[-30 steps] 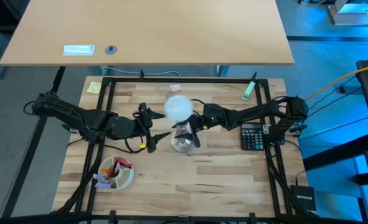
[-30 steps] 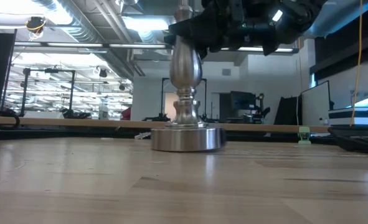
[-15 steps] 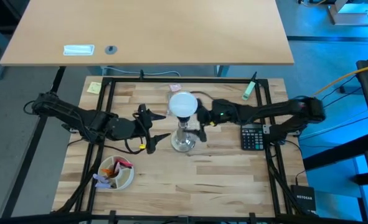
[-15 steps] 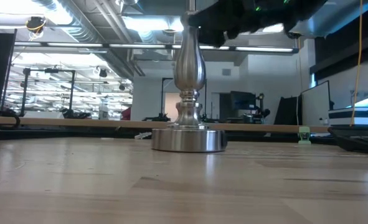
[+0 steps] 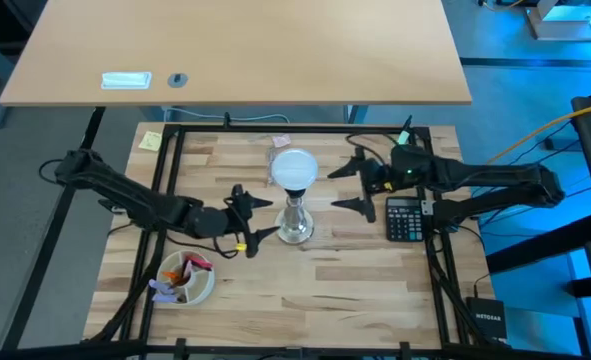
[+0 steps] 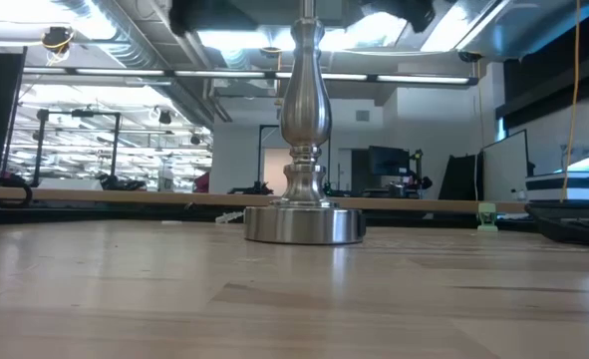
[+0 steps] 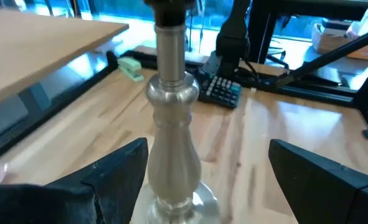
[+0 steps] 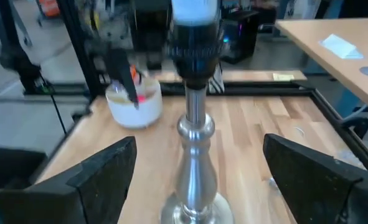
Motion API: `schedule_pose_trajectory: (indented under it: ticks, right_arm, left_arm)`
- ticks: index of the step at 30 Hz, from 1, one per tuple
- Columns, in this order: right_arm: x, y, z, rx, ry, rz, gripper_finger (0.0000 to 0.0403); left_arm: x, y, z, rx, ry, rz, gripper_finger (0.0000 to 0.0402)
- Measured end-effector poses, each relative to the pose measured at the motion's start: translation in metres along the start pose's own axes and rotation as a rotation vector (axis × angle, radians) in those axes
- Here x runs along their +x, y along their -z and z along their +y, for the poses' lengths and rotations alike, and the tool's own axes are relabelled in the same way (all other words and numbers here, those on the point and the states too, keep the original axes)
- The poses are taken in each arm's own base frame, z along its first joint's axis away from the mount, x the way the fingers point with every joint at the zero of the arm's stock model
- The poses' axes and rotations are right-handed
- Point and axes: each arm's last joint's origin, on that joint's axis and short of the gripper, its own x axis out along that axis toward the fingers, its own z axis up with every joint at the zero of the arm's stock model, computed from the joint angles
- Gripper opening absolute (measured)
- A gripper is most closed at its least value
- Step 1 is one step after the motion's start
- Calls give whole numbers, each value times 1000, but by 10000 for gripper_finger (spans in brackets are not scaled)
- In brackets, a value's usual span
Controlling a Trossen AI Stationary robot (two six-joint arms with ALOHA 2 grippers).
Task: Screw lightbulb
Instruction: Remove the white lightbulb from the silver lamp
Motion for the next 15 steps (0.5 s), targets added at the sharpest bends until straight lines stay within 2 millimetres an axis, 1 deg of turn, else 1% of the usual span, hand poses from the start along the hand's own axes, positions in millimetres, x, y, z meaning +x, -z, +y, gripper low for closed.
schedule_pose_trajectory:
  ticks: [2, 5, 8, 11, 15]
  right_arm:
    - [-6, -3, 2, 15, -18, -18, 353]
    - [-10, -5, 3, 18, -30, -33, 353]
    - [-9, -4, 3, 20, -31, -29, 353]
    - [-6, -2, 2, 23, -31, -16, 353]
    - [-3, -2, 1, 22, -18, -19, 353]
  left_arm:
    - [8, 9, -1, 13, -2, -26, 324]
    - [22, 20, -1, -14, -17, -41, 324]
    - [38, 30, 1, -38, -47, -30, 324]
    - [52, 37, 4, -23, -79, -23, 324]
    - [71, 46, 7, 11, -57, -27, 324]
